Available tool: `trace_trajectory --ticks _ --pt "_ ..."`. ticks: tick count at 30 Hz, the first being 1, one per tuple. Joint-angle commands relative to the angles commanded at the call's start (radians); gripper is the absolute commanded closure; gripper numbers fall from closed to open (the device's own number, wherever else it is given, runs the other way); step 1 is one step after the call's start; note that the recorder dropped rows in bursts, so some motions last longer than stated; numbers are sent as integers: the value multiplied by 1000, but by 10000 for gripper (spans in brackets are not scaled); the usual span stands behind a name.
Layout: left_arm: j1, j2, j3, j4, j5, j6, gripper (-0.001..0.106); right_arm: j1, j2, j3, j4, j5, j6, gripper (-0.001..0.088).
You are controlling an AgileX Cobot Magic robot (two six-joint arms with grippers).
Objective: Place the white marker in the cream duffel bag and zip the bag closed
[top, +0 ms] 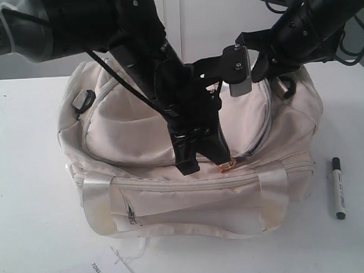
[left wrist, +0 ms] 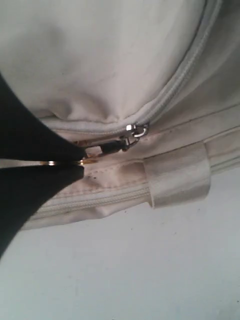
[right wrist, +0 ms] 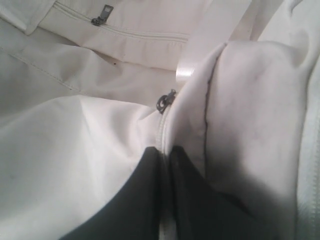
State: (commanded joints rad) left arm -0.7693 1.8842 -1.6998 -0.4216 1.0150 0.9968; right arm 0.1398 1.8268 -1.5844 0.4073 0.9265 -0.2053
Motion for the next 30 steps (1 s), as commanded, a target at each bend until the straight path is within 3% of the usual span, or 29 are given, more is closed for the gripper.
trace_trajectory --ticks 18,24,30 --pt "0 0 0 156 56 -63 1053 0 0 0 -23 -11 0 868" --pt "0 0 0 254 56 -149 1053 0 0 0 -27 -10 0 868" --pt "0 0 0 265 56 -174 1053 0 0 0 -27 -8 0 868"
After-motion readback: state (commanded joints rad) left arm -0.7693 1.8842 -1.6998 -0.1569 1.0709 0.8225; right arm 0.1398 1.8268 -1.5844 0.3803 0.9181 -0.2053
